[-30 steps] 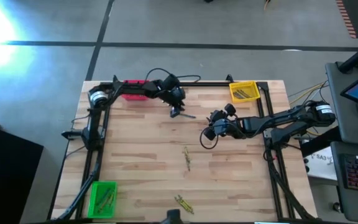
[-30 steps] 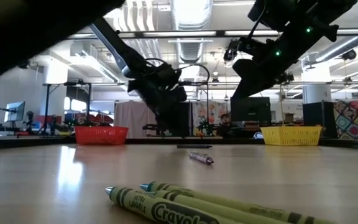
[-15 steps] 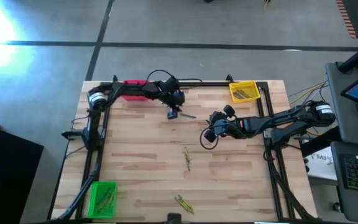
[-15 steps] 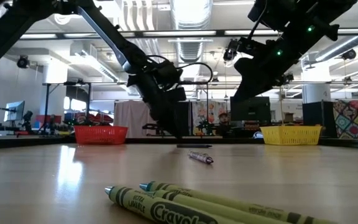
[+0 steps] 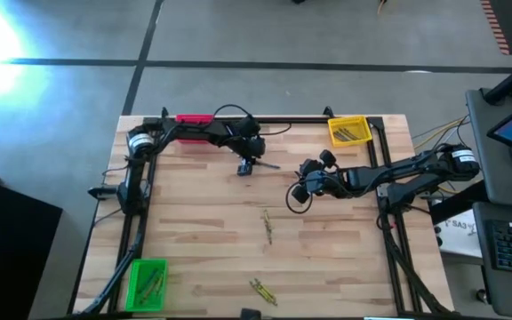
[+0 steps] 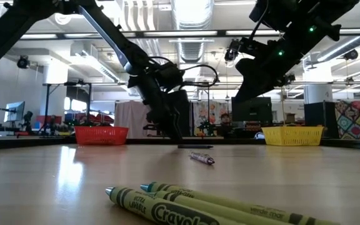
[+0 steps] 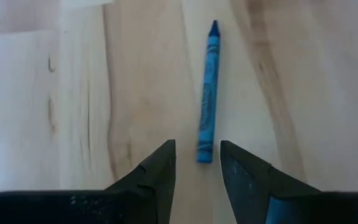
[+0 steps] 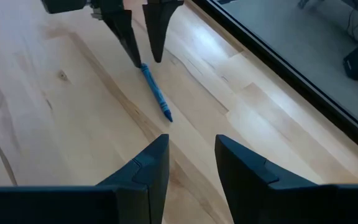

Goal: Sort crayons
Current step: Put the blue crayon into the green bin

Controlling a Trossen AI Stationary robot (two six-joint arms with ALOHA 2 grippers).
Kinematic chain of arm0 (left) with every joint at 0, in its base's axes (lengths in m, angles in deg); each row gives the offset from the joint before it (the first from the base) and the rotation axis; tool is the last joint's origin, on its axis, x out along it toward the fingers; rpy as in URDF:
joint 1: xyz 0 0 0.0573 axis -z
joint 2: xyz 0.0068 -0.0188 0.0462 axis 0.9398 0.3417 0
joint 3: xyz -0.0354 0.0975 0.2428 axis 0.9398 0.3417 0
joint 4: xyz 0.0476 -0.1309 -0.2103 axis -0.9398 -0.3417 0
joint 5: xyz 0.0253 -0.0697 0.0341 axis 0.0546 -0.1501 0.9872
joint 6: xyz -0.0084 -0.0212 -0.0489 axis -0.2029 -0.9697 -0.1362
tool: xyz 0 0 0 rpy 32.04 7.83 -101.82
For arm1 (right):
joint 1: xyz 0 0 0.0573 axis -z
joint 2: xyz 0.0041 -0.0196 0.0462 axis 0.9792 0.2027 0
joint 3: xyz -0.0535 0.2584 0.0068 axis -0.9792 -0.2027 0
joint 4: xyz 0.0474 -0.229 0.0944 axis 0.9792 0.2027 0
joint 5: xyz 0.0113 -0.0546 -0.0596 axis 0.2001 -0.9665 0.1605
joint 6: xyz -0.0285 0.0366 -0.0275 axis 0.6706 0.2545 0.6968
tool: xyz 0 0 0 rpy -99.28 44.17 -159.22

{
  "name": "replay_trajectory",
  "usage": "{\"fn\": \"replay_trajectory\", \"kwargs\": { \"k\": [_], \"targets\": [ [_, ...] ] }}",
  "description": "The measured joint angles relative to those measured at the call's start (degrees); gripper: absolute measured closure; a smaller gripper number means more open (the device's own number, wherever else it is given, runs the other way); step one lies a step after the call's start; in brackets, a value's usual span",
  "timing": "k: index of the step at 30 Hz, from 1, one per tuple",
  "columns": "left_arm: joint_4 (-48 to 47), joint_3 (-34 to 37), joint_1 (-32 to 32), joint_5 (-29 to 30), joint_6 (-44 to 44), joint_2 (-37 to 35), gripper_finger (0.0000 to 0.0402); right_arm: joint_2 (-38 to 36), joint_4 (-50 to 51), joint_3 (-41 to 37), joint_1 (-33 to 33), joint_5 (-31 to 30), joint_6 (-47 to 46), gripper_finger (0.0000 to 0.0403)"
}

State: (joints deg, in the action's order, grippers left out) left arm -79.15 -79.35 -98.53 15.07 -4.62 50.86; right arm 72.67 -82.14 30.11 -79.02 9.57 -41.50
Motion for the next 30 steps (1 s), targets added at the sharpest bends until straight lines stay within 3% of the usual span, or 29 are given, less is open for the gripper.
{"fn": "replay_trajectory", "kwargs": {
  "k": [6, 14, 24, 30],
  "targets": [
    [0.02, 0.05, 0.8, -0.55, -0.11, 1.05, 0.0293, 0.0, -0.01, 0.0, 0.0, 0.0, -0.01, 0.028],
    [0.47, -0.09, 2.64, 3.39, 1.45, 1.18, 0.0302, 0.0, 0.12, 0.68, 0.0, 0.2, 0.03, 0.028],
    [1.52, 0.05, 2.6, 4.58, 1.13, 1.18, 0.0393, 0.0, 0.2, 1.25, 0.0, 1.53, 1.31, 0.028],
    [1.17, 0.44, 2.48, 3.93, 0.17, 0.59, 0.0393, 0.0, 0.73, 1.25, 0.0, 1.53, 1.53, 0.028]
  ]
}}
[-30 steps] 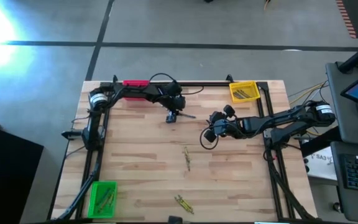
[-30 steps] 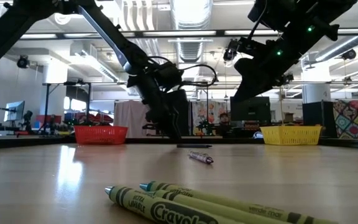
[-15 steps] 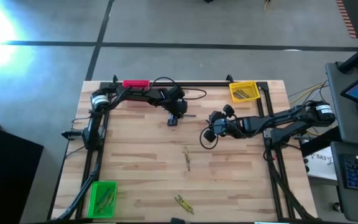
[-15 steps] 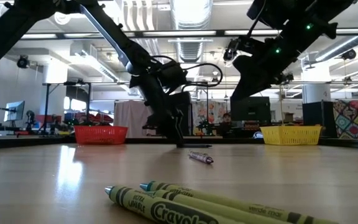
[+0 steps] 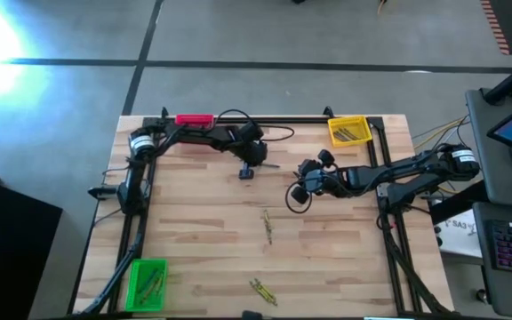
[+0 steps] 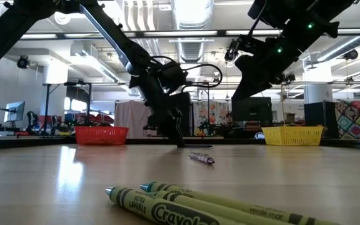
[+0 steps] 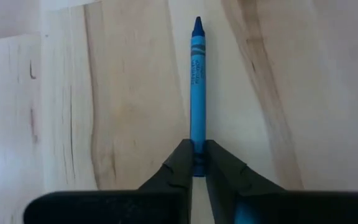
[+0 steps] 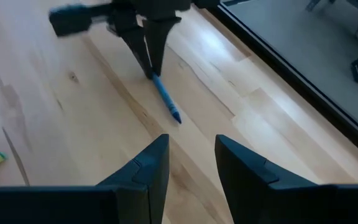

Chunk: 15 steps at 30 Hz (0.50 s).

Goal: Sort crayons
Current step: Put the blue crayon into the green bin

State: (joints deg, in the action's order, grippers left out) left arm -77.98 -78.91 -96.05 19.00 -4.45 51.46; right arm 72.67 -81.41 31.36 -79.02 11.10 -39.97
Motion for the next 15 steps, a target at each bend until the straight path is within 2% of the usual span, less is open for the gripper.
{"fn": "replay_trajectory", "kwargs": {
  "k": [8, 15],
  "targets": [
    [-2.89, 2.95, -1.72, -0.04, -2.61, -5.48, 0.04, 0.0, 8.85, 0.02, 0.0, -0.04, -1.97, 0.028],
    [-2.32, 10.33, -4.76, 0.83, -6.14, -16.53, 0.0401, 0.0, 10.69, 0.02, 0.0, -0.04, -3.24, 0.028]
  ]
}}
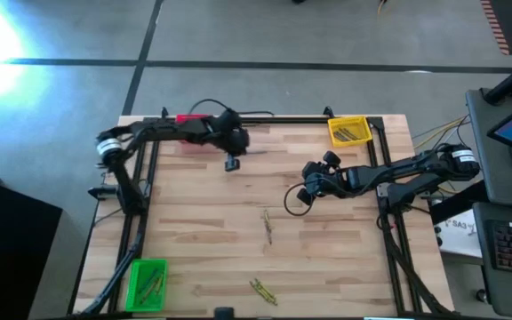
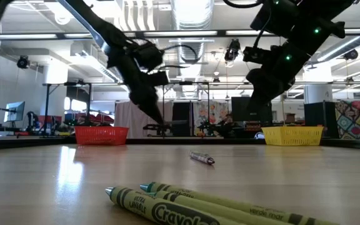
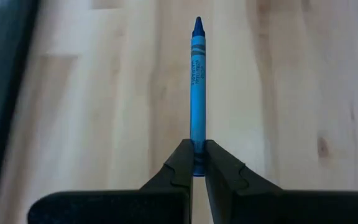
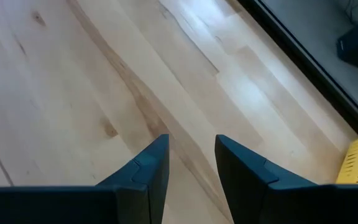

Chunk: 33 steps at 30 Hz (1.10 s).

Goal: Sort crayons
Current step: Put the blue crayon into the green bin

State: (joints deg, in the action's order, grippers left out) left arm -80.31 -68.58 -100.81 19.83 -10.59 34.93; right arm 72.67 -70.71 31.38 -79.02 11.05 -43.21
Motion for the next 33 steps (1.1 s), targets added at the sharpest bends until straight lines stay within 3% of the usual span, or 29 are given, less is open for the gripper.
{"fn": "replay_trajectory", "kwargs": {
  "k": [7, 17, 24, 33],
  "targets": [
    [3.22, 9.97, -4.32, 13.87, -5.61, -13.53, 0.04, 0.0, -0.22, 0.0, 0.0, 0.0, -0.61, 0.028],
    [9.87, 20.96, -15.01, 14.21, -14.34, -29.05, 0.0399, 0.0, -2.14, 0.0, 0.0, -0.48, -1.97, 0.028],
    [10.07, 22.48, -20.21, 14.34, -19.3, -28.22, 0.0399, 0.0, -4.5, -0.02, 0.0, -0.46, -1.7, 0.028],
    [10.84, 21.84, -19.6, 14.05, -20.31, -26.55, 0.0399, 0.0, -4.63, -0.04, 0.34, -0.5, 2.44, 0.028]
  ]
}}
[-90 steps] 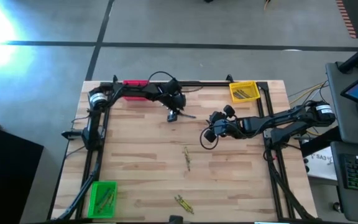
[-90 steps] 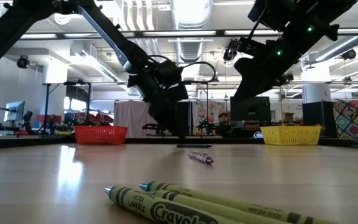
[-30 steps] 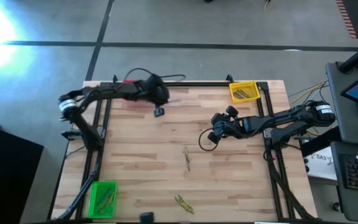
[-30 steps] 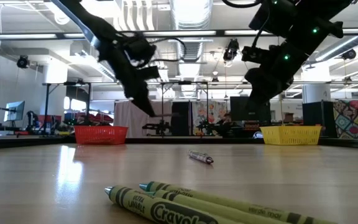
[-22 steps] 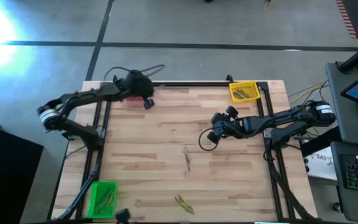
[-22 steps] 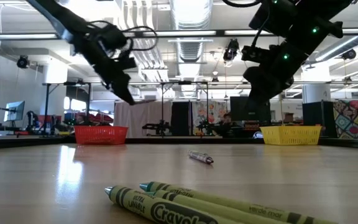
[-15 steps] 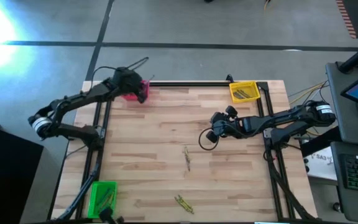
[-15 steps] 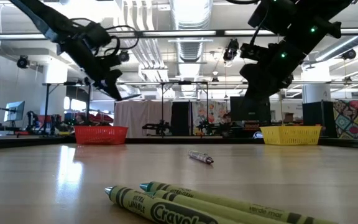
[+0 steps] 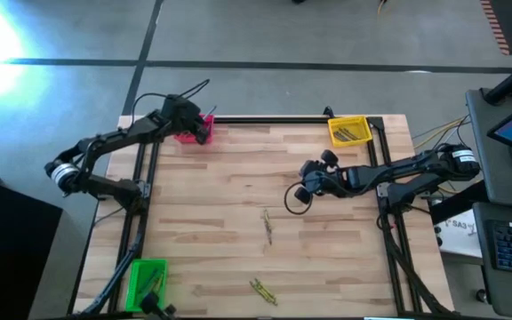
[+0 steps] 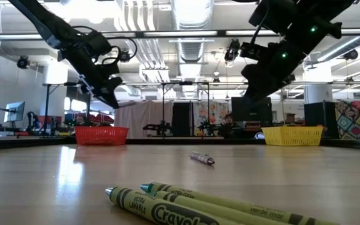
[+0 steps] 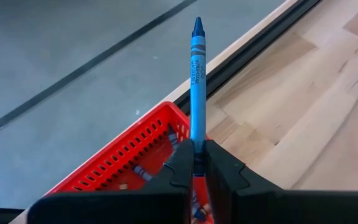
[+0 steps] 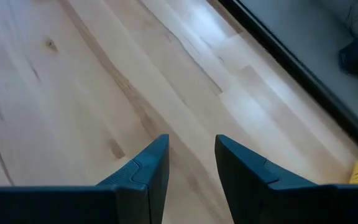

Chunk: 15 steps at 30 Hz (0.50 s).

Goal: Sort crayons
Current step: Put the blue crayon into the green bin

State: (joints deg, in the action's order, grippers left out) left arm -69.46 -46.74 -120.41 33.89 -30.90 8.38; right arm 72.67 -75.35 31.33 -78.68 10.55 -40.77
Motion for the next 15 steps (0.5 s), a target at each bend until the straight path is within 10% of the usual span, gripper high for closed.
{"fn": "replay_trajectory", "kwargs": {
  "k": [10, 15],
  "targets": [
    [-4.03, -0.02, 6.32, 0.98, -2.27, -7.39, 0.04, 0.25, -1.98, -0.04, 3.14, -0.07, 2.55, 0.028],
    [-14.05, -0.02, 16.39, 11.52, -7.14, -12.51, 0.0401, 0.32, -1.31, 0.48, 3.14, 0.52, 6.36, 0.028]
  ]
}}
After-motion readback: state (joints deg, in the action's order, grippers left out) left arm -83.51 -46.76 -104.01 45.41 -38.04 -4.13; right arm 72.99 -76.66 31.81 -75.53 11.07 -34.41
